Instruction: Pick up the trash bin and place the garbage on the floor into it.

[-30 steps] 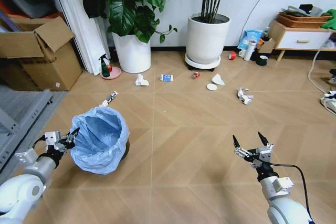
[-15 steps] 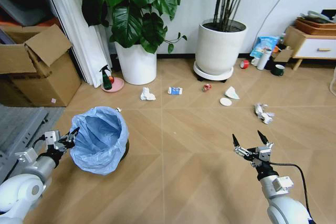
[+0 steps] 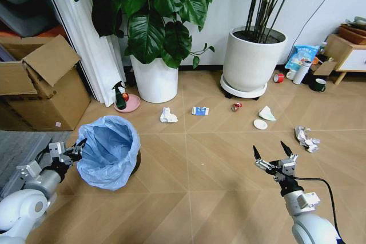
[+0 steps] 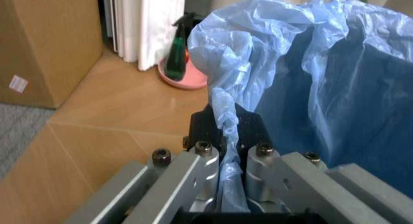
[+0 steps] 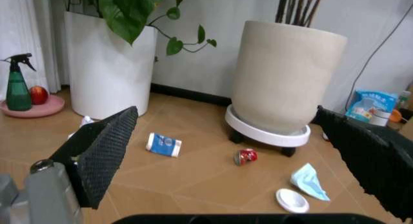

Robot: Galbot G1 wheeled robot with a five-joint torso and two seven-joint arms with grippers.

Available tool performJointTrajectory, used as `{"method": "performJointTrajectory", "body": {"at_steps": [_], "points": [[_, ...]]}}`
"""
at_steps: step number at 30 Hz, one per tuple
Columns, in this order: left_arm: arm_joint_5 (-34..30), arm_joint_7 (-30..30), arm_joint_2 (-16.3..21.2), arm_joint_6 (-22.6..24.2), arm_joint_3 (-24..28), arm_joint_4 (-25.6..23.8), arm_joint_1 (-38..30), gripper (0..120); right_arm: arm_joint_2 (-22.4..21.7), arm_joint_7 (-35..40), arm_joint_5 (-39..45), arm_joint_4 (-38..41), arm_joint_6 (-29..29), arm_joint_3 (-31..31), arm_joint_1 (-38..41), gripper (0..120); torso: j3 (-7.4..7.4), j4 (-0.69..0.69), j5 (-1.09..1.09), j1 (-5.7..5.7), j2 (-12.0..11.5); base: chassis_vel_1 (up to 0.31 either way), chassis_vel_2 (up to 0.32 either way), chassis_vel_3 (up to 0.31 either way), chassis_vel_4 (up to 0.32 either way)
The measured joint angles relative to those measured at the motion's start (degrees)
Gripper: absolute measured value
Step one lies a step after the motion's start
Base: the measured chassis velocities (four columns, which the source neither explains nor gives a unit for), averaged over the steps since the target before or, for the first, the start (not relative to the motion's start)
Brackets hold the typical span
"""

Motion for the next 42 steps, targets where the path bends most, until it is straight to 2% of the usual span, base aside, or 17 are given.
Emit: {"method": "performJointTrajectory", "body": {"at_steps": [17,24,33,42], "points": [[-0.1,-0.1,-0.1,0.1,0.1,-0.1,-0.1,0,0.0,-0.4,-0.2,0.1,1.0,0.2,0.0,100,0.01,-0.01,-0.03,0.02,0.0,0.006,0.359,0.004,-0.354],[-0.1,-0.1,-0.1,0.1,0.2,-0.2,-0.1,0,0.1,-1.0,-0.4,0.0,1.9,0.2,0.0,100,0.02,0.01,0.02,0.02,0.0,-0.027,0.283,0.035,-0.253],[-0.1,-0.1,-0.1,0.1,0.3,-0.2,-0.1,0,0.2,-1.1,-1.1,-0.2,2.2,0.2,0.0,100,0.02,-0.02,0.0,0.02,0.0,-0.071,0.042,0.046,-0.034],[0.0,-0.1,-0.3,0.1,0.3,-0.5,0.1,0,0.5,-1.1,-2.0,-0.2,2.4,-0.5,-0.2,100,0.01,0.01,0.0,0.01,0.0,0.0,0.0,0.0,0.0]]}}
